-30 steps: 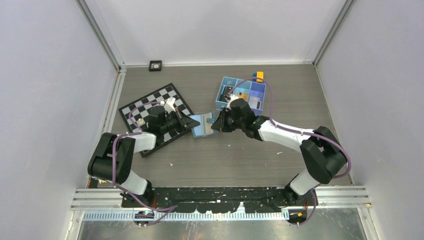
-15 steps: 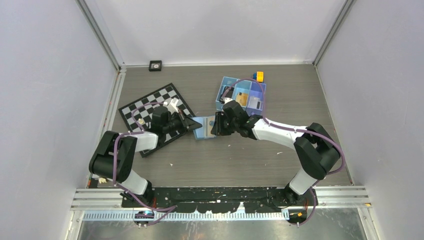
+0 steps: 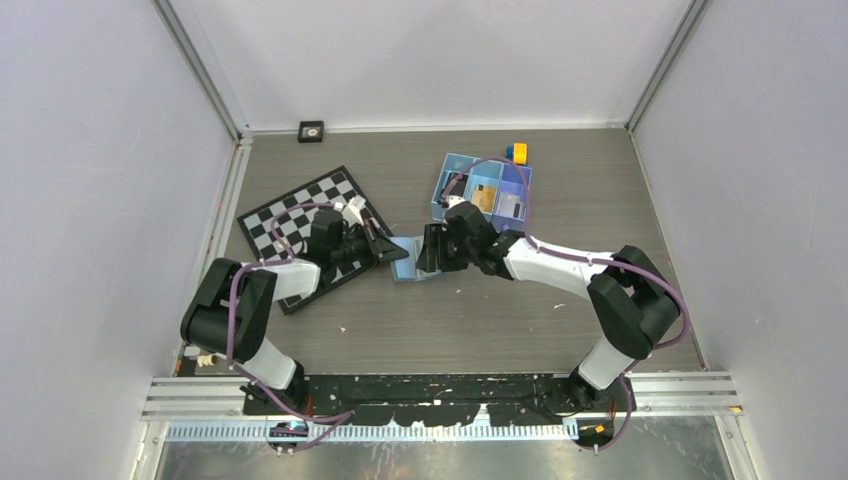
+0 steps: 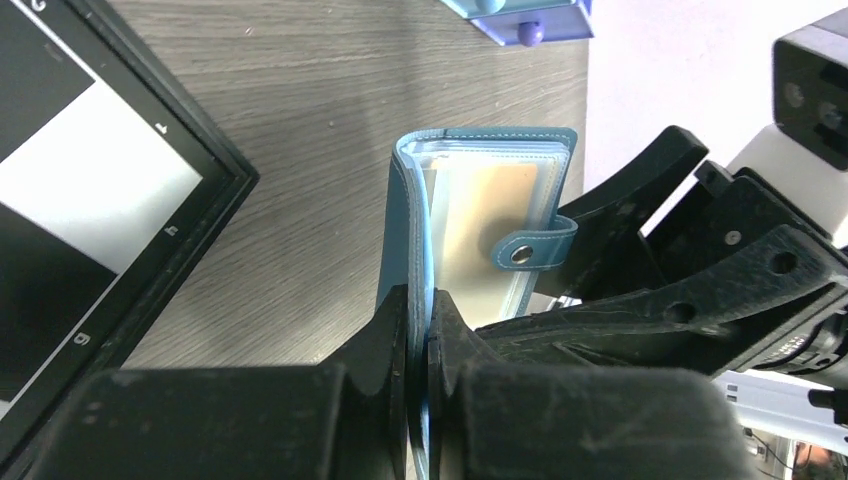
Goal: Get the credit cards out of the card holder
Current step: Remove the credit card from the card holder.
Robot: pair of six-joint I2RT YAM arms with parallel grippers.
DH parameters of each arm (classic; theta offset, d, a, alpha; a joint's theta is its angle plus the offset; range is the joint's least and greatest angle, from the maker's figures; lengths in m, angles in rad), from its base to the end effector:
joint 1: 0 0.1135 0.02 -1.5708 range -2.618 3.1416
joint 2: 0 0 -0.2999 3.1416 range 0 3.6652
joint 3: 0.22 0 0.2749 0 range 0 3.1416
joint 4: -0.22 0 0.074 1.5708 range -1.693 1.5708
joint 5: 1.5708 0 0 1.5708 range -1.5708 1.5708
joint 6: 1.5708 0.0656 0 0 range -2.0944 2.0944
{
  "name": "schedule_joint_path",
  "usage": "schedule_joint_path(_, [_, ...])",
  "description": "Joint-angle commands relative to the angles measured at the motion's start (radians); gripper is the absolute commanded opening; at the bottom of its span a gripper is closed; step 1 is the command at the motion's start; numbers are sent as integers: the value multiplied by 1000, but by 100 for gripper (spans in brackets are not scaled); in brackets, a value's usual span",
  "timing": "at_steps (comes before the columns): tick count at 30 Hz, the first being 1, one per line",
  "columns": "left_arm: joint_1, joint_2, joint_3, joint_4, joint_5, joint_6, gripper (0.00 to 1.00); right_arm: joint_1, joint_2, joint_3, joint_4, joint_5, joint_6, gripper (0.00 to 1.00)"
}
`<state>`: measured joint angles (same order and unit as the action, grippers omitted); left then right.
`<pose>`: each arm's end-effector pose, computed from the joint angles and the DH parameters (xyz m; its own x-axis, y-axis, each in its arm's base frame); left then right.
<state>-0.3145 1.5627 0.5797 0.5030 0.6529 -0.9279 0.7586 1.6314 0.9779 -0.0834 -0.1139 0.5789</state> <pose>0.2997 -0.1394 0.1652 -0.8700 -0.3855 -0.3072 0.1031 0.4672 -0.8781 0.2784 0.2742 0.2039 -0.8156 -0.0241 -0.5781 -0.3564 0.8081 0.4691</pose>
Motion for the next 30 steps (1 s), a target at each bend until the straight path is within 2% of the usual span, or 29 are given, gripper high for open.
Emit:
schedule_joint_path(1, [0,-7,45,-74,-25,49,0,8,-58,-8,36,22,-2,59])
schedule_joint_path(5, [2,-15,59,-144,-59,90,0,8,-56,5,-3,55,-4,58])
schedule_joint_path(10, [2,29,79,-167,-69,114,0,7,0,42,-44,43,-14,47])
schedule_joint_path(13, [2,82,96,-169,-64,118,0,7,45,68,-64,35,-16,45])
schedule_joint_path(22, [2,97,148,-302,-127,197,0,3,92,99,-98,25,-3,45])
schedule_joint_path(30, [2,90,164,-354,-160,231,0,-14,84,118,-153,-11,-2,53])
